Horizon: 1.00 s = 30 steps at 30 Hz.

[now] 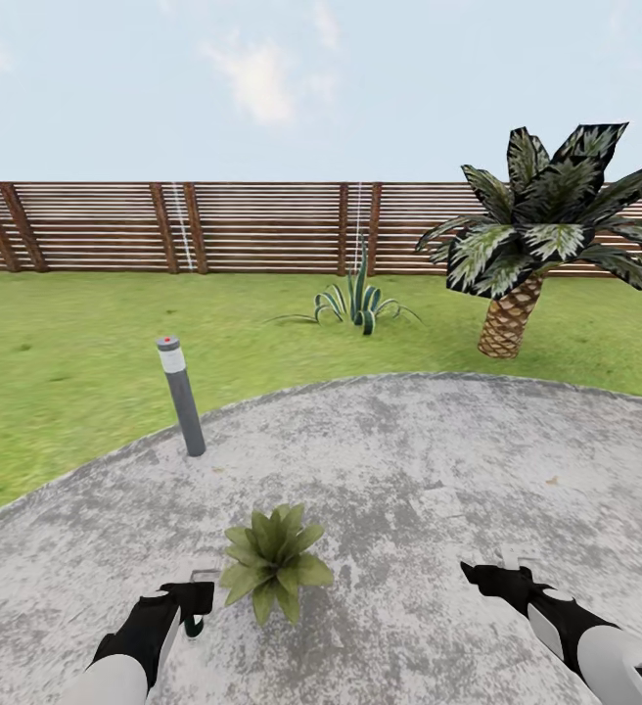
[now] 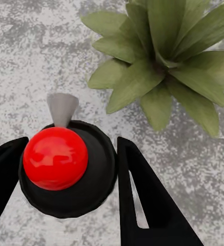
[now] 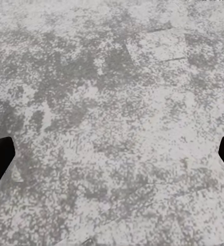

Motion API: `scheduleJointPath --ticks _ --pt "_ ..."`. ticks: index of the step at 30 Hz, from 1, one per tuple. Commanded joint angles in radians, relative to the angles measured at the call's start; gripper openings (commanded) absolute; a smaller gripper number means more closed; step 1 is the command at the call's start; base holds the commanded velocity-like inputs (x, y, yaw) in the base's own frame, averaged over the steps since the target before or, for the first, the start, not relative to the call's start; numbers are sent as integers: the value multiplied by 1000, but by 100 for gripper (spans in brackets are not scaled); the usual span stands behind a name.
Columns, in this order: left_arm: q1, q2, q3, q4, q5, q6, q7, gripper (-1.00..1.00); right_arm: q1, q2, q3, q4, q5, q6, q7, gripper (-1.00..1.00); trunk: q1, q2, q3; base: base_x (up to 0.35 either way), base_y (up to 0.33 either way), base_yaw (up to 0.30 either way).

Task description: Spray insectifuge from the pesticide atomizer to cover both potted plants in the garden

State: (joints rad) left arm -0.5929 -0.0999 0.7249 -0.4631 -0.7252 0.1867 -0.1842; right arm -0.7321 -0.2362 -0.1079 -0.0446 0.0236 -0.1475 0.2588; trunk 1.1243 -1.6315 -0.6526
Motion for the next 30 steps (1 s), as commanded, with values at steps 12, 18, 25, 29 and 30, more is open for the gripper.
scheduleJointPath --ticks 12,18,25,29,30 --pt "-1 -1 8 -3 -8 3 -9 -100 -1 0 -9 2 2 -3 5 100 0 0 8 257 111 -161" --pt "-1 -1 8 -3 -8 3 -9 -100 -1 0 -9 2 2 -3 5 100 0 0 8 41 1 -8" --pt "-1 -1 8 -3 -8 3 -9 -100 -1 0 -8 2 2 -3 5 100 0 0 8 202 191 -164" --pt "-1 -1 8 -3 -8 3 -9 -100 -1 0 -8 2 2 -3 5 100 0 0 8 281 135 -158" --pt "-1 -1 8 -3 -8 3 -9 -100 -1 0 -8 2 2 -3 5 100 0 0 8 299 35 -54"
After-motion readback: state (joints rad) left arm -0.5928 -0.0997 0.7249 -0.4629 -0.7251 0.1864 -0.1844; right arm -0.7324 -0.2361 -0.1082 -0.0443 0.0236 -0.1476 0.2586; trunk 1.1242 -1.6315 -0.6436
